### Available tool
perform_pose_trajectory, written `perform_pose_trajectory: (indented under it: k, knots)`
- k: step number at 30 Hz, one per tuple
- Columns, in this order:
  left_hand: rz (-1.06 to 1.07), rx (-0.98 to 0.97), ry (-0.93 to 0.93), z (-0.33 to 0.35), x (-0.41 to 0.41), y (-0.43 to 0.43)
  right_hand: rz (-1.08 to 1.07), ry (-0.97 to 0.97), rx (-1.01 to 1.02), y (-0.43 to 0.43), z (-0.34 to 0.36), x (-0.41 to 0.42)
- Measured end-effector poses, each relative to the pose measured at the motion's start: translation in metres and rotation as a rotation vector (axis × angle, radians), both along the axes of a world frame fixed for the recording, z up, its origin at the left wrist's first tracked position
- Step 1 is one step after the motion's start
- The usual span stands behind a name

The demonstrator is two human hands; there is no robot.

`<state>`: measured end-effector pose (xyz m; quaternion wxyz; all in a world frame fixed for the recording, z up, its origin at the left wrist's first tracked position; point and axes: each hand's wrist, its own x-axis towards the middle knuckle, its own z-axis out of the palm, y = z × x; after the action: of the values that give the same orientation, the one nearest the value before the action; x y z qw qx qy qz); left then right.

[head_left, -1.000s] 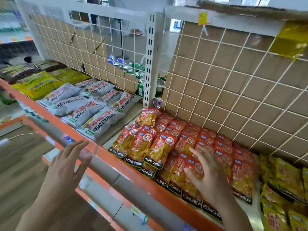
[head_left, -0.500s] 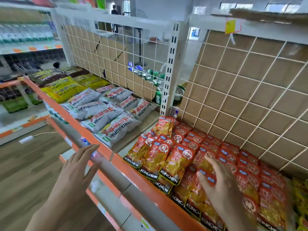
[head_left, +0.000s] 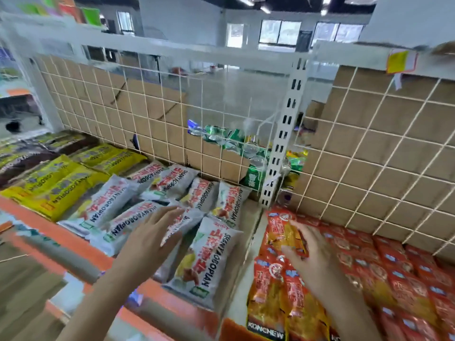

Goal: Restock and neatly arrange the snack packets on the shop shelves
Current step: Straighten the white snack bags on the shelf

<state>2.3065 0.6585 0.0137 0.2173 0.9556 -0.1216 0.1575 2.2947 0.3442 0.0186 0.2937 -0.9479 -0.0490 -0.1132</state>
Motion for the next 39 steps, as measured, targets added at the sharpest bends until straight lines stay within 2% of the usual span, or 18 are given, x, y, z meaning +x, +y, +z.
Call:
perform_pose_trajectory:
  k: [9,16,20,25,34,39]
  knots:
    - [-0.178,0.116,0.137,-0.006,0.111,0.001,-0.049,0.206,0.033,0.085,-0.010,0.069]
    - [-0.270,0.231,0.268,-0.022,0.161,-0.012,0.056,0.199,-0.156,0.125,-0.020,0.129]
    - [-0.321,0.310,0.395,-0.024,0.171,-0.015,0.032,0.284,-0.291,0.133,-0.028,0.146]
    - [-0.364,0.308,0.503,-0.019,0.170,-0.016,0.010,0.314,-0.247,0.136,-0.035,0.145]
    - [-0.441,0.337,0.554,-0.025,0.176,-0.009,-0.107,0.399,-0.312,0.142,-0.027,0.140]
    - [-0.409,0.226,0.491,-0.025,0.181,-0.008,-0.165,0.416,-0.311,0.145,-0.030,0.138]
